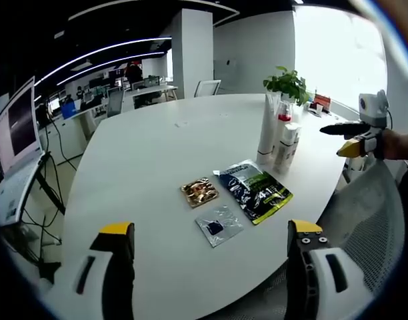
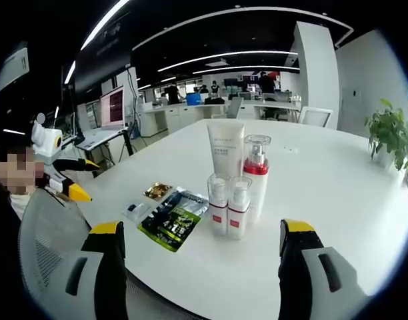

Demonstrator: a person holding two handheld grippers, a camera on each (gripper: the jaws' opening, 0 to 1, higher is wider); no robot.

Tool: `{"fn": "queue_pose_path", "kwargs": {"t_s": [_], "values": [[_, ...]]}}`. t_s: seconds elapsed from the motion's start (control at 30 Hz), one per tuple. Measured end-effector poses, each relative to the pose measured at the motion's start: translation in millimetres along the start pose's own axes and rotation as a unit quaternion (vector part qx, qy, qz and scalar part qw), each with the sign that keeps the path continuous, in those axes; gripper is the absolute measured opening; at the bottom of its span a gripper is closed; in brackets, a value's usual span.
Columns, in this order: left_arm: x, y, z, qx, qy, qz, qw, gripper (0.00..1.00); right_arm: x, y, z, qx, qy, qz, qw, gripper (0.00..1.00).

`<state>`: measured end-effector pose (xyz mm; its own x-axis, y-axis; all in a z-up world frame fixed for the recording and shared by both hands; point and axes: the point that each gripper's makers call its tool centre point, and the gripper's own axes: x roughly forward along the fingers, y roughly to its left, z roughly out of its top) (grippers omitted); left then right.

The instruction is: Arrange the skincare products in the storage area until every visible bottle or jar stands upright without overlapping.

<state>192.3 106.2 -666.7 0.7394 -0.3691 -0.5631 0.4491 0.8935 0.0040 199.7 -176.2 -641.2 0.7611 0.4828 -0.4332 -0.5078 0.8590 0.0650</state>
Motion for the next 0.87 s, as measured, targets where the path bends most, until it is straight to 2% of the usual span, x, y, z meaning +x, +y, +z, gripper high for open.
{"fn": "queue_pose_path", "kwargs": {"t_s": [0.87], "values": [[0.3,0.1,-2.5,-0.004,0.002,-0.007,1.0000,0.94,0.9,2.5,-1.8,-0.009,0.005,0.007,0.9999,0.96]]}}
